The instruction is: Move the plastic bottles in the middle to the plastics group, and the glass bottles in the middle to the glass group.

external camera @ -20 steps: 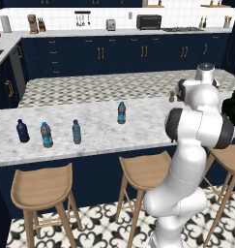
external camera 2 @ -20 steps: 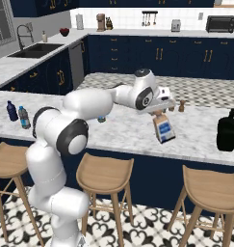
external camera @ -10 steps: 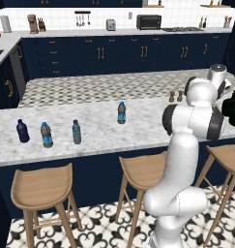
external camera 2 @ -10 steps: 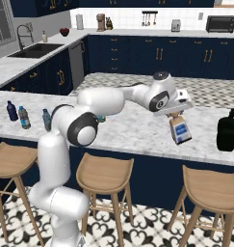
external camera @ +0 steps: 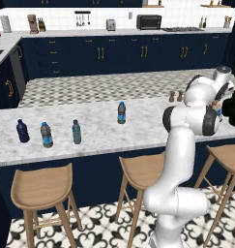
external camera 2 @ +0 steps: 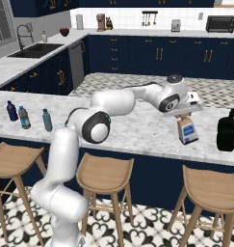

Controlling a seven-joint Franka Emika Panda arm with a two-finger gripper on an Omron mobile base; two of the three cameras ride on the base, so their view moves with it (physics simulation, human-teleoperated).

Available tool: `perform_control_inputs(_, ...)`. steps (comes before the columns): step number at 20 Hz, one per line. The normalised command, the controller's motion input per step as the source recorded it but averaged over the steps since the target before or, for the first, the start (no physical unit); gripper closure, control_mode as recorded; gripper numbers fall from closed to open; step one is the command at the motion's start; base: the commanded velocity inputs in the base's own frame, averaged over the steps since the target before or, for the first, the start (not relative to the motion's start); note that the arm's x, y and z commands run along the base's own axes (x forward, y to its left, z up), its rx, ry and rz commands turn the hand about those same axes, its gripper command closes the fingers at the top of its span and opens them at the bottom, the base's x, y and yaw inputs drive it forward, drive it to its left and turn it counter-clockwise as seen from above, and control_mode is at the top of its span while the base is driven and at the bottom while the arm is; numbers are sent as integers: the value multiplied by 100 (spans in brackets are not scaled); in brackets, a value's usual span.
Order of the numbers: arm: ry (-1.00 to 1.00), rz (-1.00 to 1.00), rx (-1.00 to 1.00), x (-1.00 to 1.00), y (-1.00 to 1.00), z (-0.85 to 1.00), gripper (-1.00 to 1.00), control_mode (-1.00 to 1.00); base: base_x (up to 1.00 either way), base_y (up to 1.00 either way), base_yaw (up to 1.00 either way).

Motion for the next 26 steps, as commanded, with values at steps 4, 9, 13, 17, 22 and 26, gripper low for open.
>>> perform_control_inputs(4, 1, 0, 2, 28, -46, -24, 100, -100, 0, 0, 0)
perform_control_inputs(9, 0, 0, 0, 27, -28, -28, 100, -100, 0, 0, 0)
perform_control_inputs(13, 0, 0, 0, 30, -22, -23, 100, -100, 0, 0, 0)
perform_control_inputs(17, 0, 0, 0, 19, -13, -34, 100, -100, 0, 0, 0)
perform_control_inputs(22, 0, 0, 0, 13, -3, -39, 100, -100, 0, 0, 0)
perform_control_inputs(26, 0, 0, 0, -19, 4, -54, -100, -100, 0, 0, 0)
